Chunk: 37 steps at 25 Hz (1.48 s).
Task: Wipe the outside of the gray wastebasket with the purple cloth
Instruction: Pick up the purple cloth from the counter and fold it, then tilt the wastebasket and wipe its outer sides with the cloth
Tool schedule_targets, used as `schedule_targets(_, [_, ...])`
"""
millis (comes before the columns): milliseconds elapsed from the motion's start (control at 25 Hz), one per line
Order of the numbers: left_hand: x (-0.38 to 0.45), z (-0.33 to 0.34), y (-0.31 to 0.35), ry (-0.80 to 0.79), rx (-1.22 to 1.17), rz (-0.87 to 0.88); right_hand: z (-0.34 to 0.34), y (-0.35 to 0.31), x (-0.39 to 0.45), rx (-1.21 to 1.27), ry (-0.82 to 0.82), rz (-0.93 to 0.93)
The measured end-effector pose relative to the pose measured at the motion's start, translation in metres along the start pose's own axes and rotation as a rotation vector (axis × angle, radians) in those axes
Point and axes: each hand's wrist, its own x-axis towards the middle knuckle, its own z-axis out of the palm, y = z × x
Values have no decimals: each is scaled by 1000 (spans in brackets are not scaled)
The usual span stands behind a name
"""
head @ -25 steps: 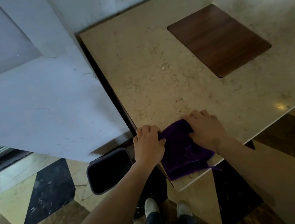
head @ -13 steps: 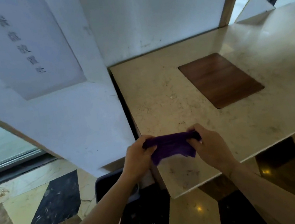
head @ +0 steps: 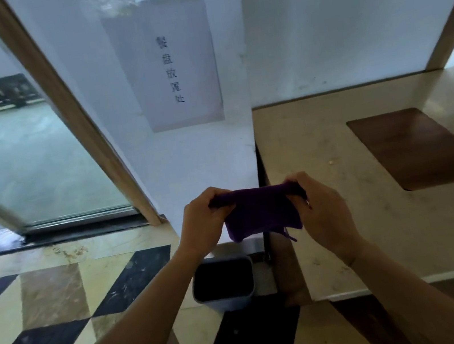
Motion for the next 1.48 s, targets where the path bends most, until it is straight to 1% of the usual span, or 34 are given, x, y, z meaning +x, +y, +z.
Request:
schedule_targets(120, [-2, -33, -20, -30, -18, -13, 25, -20, 0, -23, -15, -20])
schedule_targets(320, [-1, -102, -74, -25, 0, -109, 94, -68, -5, -145, -38, -39])
schedule_targets(480, [5, -153, -125, -89, 31, -143, 157, -100, -17, -179, -10, 37])
schedule_targets(640, [12, -167, -155, -144, 3, -159, 192, -109, -27, -188, 19, 115])
schedule_targets(760, [14, -154, -176, -180, -79, -170, 208, -96, -30, -243, 26, 133])
schedule_targets(840, [13, -134, -200, -196, -138, -144, 224, -74, -33, -264, 20, 129])
schedule_targets(960, [5, -87, -255, -197, -186, -110, 265, -19, -53, -267, 56, 152])
schedule_targets(1040, [-8, -43, -307, -198, -219, -74, 305, 33, -79, -277, 83, 163])
schedule_targets(1120, [-30, 5, -378, -210, -278, -64, 361, 97, -117, -294, 101, 168])
schedule_targets(1240, [-58, 69, -476, -241, -381, -13, 428, 185, -174, -323, 109, 181])
schedule_targets(1400, [-90, 135, -582, -307, -401, 114, 505, 269, -235, -386, 257, 163])
schedule_targets(1480, [-104, 161, -622, -308, -382, 184, 543, 299, -259, -431, 345, 217])
